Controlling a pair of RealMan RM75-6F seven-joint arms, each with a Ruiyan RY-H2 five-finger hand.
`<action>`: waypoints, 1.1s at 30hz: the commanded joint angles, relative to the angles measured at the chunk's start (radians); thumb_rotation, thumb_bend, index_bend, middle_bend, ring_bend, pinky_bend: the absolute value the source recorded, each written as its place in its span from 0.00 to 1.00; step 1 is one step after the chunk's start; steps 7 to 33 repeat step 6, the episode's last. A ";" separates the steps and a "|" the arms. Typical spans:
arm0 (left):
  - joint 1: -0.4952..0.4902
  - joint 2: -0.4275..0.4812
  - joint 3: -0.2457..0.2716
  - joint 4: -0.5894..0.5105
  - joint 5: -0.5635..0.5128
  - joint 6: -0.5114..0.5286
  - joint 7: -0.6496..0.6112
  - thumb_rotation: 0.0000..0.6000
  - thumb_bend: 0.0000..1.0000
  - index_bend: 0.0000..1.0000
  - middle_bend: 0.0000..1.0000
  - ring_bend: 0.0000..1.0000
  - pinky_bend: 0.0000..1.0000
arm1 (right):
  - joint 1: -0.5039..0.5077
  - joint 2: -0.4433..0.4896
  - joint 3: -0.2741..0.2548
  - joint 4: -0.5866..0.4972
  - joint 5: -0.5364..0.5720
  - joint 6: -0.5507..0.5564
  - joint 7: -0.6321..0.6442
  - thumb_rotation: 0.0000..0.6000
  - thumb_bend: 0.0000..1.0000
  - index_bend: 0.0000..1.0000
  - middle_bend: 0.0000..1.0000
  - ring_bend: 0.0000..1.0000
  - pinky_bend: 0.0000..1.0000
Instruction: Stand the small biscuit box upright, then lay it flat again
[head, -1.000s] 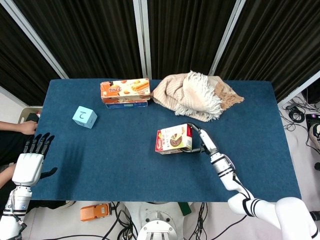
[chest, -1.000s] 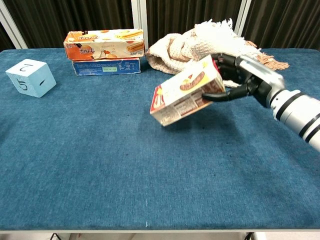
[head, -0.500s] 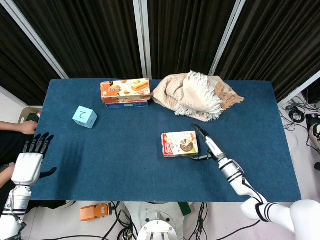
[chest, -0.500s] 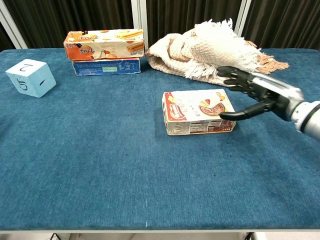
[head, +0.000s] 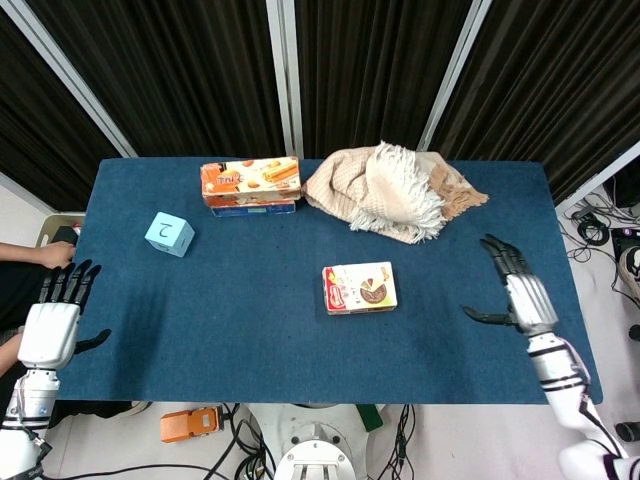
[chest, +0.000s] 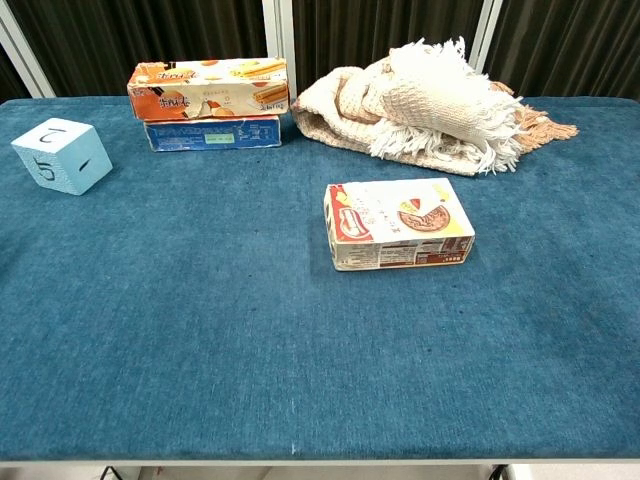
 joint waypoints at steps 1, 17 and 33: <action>0.005 -0.002 0.000 -0.001 -0.002 0.007 -0.003 1.00 0.00 0.07 0.05 0.00 0.00 | -0.136 0.153 -0.035 -0.144 0.041 0.112 -0.130 0.94 0.25 0.00 0.00 0.00 0.00; 0.021 -0.008 0.005 -0.001 -0.008 0.021 -0.007 1.00 0.00 0.07 0.05 0.00 0.00 | -0.203 0.156 -0.062 -0.137 0.021 0.135 -0.085 0.94 0.25 0.00 0.00 0.00 0.00; 0.021 -0.008 0.005 -0.001 -0.008 0.021 -0.007 1.00 0.00 0.07 0.05 0.00 0.00 | -0.203 0.156 -0.062 -0.137 0.021 0.135 -0.085 0.94 0.25 0.00 0.00 0.00 0.00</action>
